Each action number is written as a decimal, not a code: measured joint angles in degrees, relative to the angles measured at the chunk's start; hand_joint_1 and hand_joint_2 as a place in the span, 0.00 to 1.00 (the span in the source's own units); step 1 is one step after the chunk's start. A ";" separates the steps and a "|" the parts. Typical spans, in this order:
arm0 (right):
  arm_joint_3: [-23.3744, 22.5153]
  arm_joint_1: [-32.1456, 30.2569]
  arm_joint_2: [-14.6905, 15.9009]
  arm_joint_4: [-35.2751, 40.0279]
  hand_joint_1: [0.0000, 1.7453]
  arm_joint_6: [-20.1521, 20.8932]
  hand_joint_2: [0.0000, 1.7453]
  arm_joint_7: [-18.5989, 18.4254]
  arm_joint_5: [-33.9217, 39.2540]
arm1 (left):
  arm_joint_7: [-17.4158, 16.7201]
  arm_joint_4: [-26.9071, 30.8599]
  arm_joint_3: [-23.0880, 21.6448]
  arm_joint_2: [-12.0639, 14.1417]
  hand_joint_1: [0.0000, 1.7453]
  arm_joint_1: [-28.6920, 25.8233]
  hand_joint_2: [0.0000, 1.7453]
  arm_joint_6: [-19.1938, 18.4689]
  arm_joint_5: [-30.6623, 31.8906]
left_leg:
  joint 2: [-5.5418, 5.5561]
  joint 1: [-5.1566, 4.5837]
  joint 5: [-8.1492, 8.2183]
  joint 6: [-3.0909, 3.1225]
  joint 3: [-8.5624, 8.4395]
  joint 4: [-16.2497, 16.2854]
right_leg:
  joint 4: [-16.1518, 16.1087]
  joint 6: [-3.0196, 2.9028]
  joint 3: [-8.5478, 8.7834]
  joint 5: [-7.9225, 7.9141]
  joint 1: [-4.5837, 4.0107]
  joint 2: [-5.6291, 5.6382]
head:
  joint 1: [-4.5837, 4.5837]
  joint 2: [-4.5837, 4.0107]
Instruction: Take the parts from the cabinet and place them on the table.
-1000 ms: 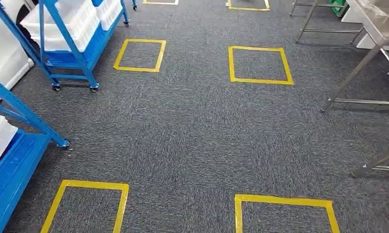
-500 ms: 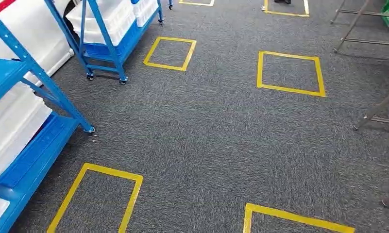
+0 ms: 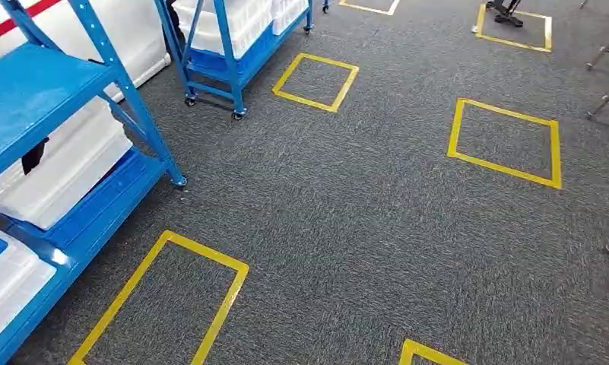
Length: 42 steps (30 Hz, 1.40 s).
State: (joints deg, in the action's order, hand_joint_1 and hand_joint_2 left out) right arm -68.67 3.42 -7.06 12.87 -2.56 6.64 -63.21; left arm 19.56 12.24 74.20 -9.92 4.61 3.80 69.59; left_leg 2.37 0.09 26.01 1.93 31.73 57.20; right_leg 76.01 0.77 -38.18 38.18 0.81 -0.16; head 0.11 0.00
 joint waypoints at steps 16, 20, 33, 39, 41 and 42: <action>-0.02 -0.06 -0.09 -0.04 0.00 0.31 0.00 -0.61 -0.41 | 0.00 0.00 -0.04 -0.22 0.00 -0.20 0.00 0.24 0.85 | -1.96 0.42 7.51 -3.40 8.09 17.33 | -17.54 -3.11 7.03 -9.33 -0.53 -3.17 | 0.77 0.00; -0.02 0.05 -0.18 -0.20 0.00 0.55 0.00 -0.50 -0.39 | 0.13 0.00 -0.07 -0.20 0.00 0.05 0.00 0.11 0.85 | -6.94 -0.62 1.53 -2.01 -0.33 0.97 | -17.37 -2.41 7.79 -8.70 -1.02 -5.75 | 0.72 0.00; -0.22 0.53 0.52 -0.33 0.00 0.96 0.00 9.69 1.46 | -0.22 0.00 -0.46 0.04 0.00 -0.20 0.00 -0.13 1.46 | 2.03 0.22 0.14 -0.32 -0.76 -0.11 | -8.63 0.08 3.01 -7.21 0.35 0.37 | 0.24 0.00; -0.59 1.68 2.30 -0.31 0.00 1.66 0.00 18.30 2.54 | 2.63 0.00 -1.49 0.98 0.00 0.02 0.00 -0.85 2.47 | 5.84 0.61 0.30 -2.70 0.92 0.91 | -16.46 -0.89 6.13 -9.69 0.45 3.40 | 0.26 0.00; -0.61 2.02 2.99 -0.24 0.00 1.99 0.00 19.95 2.82 | 3.62 0.00 -1.75 1.22 0.00 0.05 0.00 -1.03 2.97 | 1.13 0.41 1.46 -3.14 1.42 2.68 | -17.15 -1.65 6.39 -10.08 0.61 1.99 | 0.62 0.00; -0.61 2.12 3.06 -0.24 0.00 2.08 0.00 20.44 2.86 | 4.05 0.00 -1.90 1.40 0.00 0.33 0.00 -1.03 3.10 | -0.76 0.44 3.26 -3.19 2.94 5.74 | -17.16 -2.16 6.39 -9.97 0.46 1.21 | 1.01 0.00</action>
State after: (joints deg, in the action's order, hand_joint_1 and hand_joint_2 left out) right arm -69.29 5.55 -4.00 12.63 -0.48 27.08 -60.35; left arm 23.61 12.24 72.30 -8.52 4.94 2.78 72.70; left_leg 1.61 0.53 29.27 -1.26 34.67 62.94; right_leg 58.85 -1.39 -31.79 28.21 1.27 1.04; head 1.12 0.00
